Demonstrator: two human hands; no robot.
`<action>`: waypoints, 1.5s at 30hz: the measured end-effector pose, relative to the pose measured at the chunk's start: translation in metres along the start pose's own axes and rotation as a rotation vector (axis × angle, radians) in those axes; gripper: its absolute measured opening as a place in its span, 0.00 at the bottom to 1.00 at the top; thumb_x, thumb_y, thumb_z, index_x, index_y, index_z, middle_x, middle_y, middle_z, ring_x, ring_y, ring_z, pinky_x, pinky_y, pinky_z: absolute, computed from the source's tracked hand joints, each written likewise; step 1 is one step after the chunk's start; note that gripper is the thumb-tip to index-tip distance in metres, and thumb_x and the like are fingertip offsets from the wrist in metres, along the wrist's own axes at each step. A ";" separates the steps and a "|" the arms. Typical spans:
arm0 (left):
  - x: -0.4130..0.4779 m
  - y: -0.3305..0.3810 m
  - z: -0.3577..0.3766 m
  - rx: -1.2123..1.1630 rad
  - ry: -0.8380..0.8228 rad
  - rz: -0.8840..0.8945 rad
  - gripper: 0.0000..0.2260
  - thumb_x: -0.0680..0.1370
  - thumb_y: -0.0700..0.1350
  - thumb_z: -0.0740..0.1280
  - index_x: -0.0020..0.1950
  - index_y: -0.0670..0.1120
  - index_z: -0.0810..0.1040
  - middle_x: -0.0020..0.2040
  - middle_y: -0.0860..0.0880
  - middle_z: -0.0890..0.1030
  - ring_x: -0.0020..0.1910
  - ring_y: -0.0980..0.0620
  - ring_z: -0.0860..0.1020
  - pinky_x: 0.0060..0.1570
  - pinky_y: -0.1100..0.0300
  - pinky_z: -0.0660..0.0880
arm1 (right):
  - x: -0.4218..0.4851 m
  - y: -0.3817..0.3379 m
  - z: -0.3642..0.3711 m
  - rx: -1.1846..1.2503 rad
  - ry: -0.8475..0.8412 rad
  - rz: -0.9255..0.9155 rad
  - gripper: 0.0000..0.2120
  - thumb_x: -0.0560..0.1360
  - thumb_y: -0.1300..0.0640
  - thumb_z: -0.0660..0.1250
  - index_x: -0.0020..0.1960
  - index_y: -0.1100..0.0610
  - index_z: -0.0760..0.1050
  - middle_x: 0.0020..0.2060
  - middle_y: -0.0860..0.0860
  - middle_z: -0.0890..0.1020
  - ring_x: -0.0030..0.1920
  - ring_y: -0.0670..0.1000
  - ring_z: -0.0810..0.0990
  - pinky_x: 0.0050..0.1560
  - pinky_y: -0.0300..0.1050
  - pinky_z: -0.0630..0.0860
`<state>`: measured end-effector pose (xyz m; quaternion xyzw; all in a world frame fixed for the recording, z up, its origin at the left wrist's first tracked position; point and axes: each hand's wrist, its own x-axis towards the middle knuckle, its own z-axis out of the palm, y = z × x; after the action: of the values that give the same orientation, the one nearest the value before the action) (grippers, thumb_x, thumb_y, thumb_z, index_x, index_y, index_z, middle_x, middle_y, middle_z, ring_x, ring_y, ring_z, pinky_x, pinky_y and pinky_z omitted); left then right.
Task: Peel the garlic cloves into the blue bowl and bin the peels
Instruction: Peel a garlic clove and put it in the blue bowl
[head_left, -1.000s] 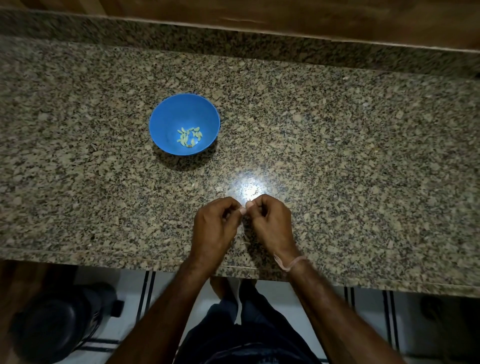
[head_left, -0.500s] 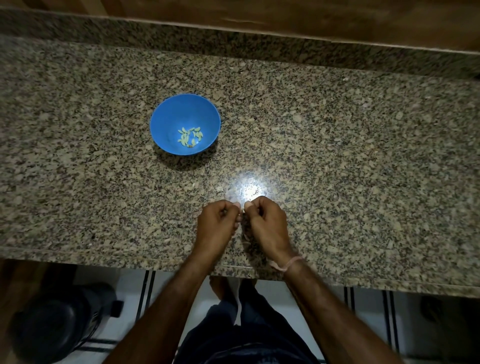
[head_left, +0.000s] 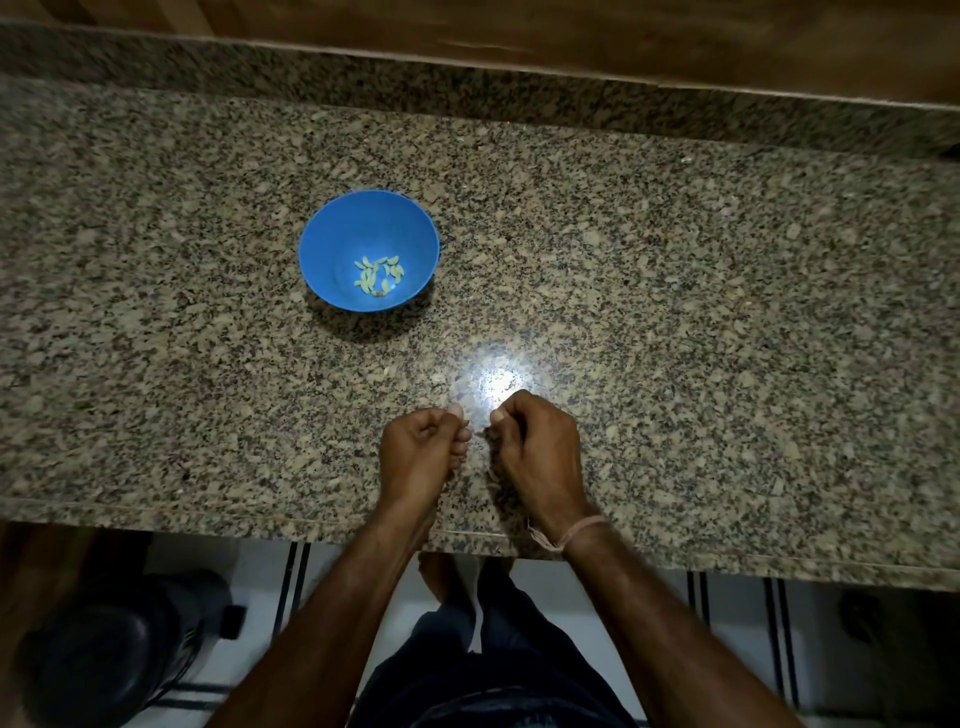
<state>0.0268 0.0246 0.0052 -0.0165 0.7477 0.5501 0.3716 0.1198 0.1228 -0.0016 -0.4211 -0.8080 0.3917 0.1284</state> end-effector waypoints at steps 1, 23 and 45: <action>0.000 -0.001 0.000 0.026 0.012 0.024 0.11 0.82 0.46 0.71 0.44 0.40 0.84 0.35 0.47 0.85 0.32 0.56 0.80 0.32 0.64 0.76 | -0.001 0.003 0.000 0.009 -0.002 -0.019 0.07 0.81 0.60 0.68 0.45 0.54 0.81 0.37 0.47 0.82 0.39 0.47 0.79 0.39 0.43 0.72; -0.004 -0.012 -0.002 0.391 0.058 0.364 0.04 0.77 0.49 0.75 0.44 0.51 0.82 0.36 0.55 0.82 0.36 0.58 0.80 0.34 0.64 0.76 | -0.004 0.004 -0.001 0.584 -0.096 0.306 0.11 0.80 0.55 0.74 0.42 0.59 0.84 0.36 0.60 0.86 0.36 0.58 0.84 0.42 0.65 0.82; -0.002 -0.016 -0.006 0.587 0.113 0.591 0.10 0.79 0.41 0.70 0.59 0.50 0.84 0.52 0.55 0.82 0.54 0.55 0.74 0.50 0.57 0.74 | -0.006 0.010 -0.003 0.521 -0.070 0.257 0.02 0.78 0.60 0.75 0.48 0.57 0.86 0.42 0.51 0.88 0.46 0.52 0.88 0.54 0.58 0.85</action>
<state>0.0321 0.0129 -0.0058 0.2752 0.8644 0.3948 0.1453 0.1308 0.1232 -0.0057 -0.4592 -0.6240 0.6133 0.1536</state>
